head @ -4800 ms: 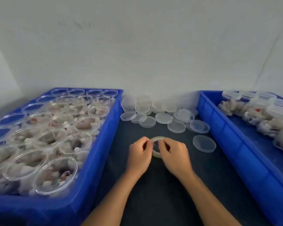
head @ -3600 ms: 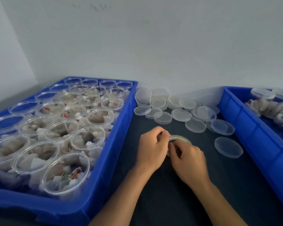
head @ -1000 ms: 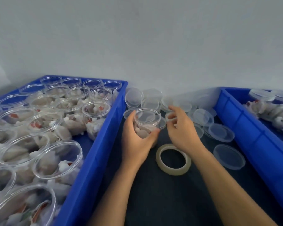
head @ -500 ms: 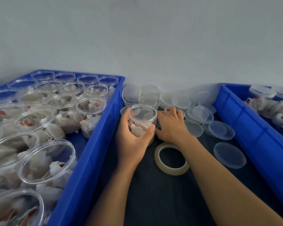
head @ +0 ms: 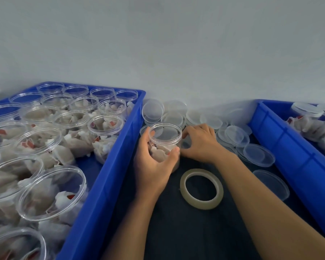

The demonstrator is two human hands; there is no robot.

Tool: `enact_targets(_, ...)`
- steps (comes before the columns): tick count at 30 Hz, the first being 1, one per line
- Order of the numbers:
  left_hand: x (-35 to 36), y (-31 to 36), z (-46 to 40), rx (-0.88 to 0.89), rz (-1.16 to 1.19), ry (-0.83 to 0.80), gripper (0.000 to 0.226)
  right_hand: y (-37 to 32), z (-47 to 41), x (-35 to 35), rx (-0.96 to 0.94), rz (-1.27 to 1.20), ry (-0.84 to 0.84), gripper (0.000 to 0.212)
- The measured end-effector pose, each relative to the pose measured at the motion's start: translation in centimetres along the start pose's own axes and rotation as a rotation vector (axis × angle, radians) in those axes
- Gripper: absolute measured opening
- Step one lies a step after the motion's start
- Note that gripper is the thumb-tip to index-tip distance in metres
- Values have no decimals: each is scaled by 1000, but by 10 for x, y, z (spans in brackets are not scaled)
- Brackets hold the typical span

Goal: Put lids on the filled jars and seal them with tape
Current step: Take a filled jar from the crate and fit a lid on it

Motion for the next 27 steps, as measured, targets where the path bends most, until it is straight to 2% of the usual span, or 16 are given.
enact_targets(3, 0, 1, 0, -6, 20, 5, 85, 2, 9, -18, -14, -59, 2, 56)
enact_targets(7, 1, 0, 1, -6, 24, -2, 82, 9, 25, -53, 58, -110, 102, 51)
enact_targets(10, 3, 1, 2, -5, -6, -20, 92, 11, 42, -83, 82, -354, 272, 46)
enact_targets(12, 5, 5, 3, 5, -21, -29, 96, 3, 54, -95, 24, -569, 342, 40)
enact_targets(14, 5, 10, 4, 31, -34, -24, 96, -14, 63, -98, -72, -661, 311, 40)
enact_targets(19, 5, 22, 4, 173, -167, -25, 89, -46, 72, -82, -232, -562, 180, 46)
enact_targets(27, 7, 28, 6, 253, -233, -37, 92, -49, 66, -73, -251, -511, -1, 56)
Point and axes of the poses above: each hand's wrist, its own z-axis away from the middle knuckle, its own x-axis out of the palm, y = z × x, the point moved 7 cm from there along -z, towards the middle knuckle
